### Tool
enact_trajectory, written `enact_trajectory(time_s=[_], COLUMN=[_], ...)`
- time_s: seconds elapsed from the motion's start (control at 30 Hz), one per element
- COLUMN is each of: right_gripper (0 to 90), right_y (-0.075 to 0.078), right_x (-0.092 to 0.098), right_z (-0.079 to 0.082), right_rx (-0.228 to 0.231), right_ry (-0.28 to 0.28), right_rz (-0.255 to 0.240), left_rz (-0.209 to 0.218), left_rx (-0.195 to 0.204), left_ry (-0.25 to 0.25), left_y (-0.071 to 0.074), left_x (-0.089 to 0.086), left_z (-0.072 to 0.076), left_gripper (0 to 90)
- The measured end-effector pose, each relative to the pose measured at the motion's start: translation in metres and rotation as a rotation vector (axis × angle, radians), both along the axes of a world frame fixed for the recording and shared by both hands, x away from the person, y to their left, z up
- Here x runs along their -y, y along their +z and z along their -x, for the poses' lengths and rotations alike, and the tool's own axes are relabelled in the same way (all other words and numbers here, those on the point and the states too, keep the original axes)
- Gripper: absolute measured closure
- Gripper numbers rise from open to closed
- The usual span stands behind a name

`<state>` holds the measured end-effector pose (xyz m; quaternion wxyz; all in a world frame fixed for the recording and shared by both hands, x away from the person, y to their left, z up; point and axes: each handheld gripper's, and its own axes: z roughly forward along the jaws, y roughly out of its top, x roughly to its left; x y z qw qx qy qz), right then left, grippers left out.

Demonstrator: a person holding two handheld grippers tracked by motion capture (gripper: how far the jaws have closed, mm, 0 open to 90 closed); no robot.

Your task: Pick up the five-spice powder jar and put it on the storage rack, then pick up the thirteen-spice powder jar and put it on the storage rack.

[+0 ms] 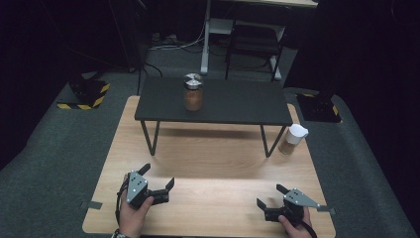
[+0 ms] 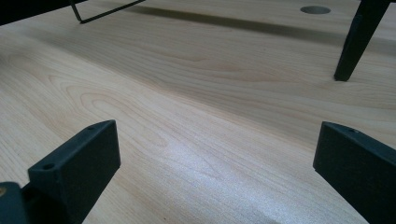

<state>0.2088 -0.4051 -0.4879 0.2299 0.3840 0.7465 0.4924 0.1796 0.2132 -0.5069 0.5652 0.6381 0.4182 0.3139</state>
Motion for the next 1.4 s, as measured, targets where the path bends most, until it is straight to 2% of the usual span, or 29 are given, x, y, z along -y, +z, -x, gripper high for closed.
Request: enact_trajectory(time_s=[0.13,0.2,0.3,0.57,0.83,1.13,1.4], right_gripper=[0.4,0.4,0.4,0.4,0.4,0.4,0.4], right_y=[0.000,0.000,0.000,0.000,0.000,0.000,0.001], right_x=[0.000,0.000,0.000,0.000,0.001,0.000,-0.001], right_z=[0.000,0.000,0.000,-0.001,-0.001,-0.001,0.000], right_rx=[0.000,0.000,0.000,-0.003,0.002,-0.003,-0.004], right_ry=[0.000,0.000,-0.001,0.007,0.012,0.013,0.007], right_rz=[0.001,0.001,0.000,0.002,0.002,0.002,0.004], left_rz=[-0.002,-0.028,-0.042,-0.048,-0.073,-0.185,-0.172], left_rx=[-0.013,-0.037,-0.055,-0.112,-0.124,-0.169,-0.174], left_ry=[0.003,0.010,0.005,0.011,0.009,-0.024,-0.021], left_y=[-0.005,-0.007,-0.009,-0.015,-0.011,0.002,0.001], left_x=[-0.003,-0.001,-0.002,-0.002,-0.001,0.010,0.008], left_z=[0.004,0.005,0.006,0.004,0.003,-0.001,-0.001], left_gripper=[0.5,0.5,0.5,0.6,0.9,0.8,0.9])
